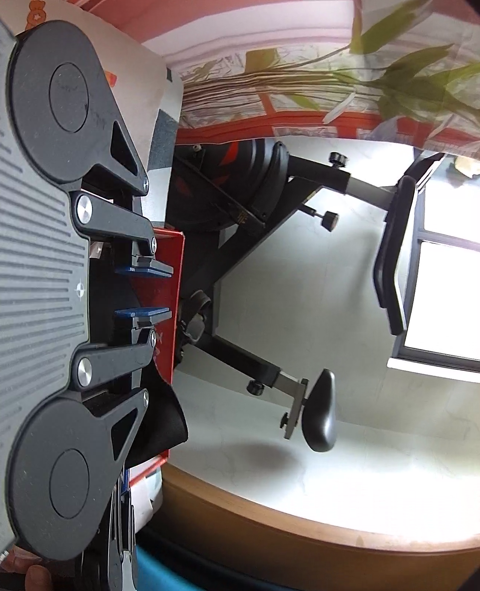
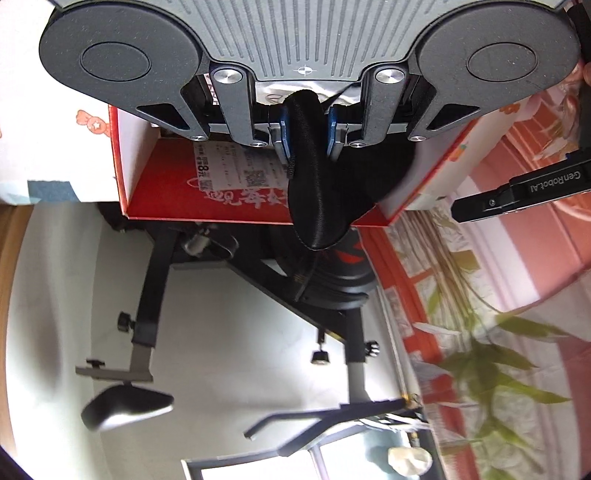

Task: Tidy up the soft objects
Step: 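Lift the black eye mask with both grippers and lower it into the box, then open both grippers to release the eye mask and withdraw, then move both tools down and close them on the green felt sachet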

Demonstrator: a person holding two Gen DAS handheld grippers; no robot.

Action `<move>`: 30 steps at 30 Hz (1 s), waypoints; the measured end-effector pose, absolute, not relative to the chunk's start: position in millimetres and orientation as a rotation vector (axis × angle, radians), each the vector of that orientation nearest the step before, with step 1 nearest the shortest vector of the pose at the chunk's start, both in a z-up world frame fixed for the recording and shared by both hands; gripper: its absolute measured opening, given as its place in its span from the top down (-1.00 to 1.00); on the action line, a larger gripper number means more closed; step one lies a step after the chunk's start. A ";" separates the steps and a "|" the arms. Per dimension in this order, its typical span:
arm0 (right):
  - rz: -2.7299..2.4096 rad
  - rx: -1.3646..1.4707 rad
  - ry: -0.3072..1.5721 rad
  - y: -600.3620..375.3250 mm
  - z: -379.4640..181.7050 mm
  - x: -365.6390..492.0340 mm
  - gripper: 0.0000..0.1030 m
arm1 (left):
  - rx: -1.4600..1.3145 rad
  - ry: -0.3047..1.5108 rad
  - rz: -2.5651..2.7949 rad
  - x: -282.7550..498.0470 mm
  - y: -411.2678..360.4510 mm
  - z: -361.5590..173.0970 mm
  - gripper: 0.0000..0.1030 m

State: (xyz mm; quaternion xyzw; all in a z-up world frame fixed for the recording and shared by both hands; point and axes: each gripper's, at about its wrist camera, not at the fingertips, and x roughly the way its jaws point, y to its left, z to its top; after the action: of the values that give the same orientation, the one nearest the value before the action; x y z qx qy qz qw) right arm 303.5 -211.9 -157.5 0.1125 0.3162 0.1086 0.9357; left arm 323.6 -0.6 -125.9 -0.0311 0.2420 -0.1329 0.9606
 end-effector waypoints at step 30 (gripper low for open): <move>0.092 0.015 0.575 -249.5 -143.8 209.3 -0.99 | 0.019 0.584 -0.342 229.5 -29.8 -136.5 -1.00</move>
State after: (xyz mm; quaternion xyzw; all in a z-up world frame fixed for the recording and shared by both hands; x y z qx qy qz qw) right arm 209.3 -249.5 -143.8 0.0073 0.2836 0.0455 0.9578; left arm 229.5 -29.8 -136.5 0.0093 0.2863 -0.1677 0.9433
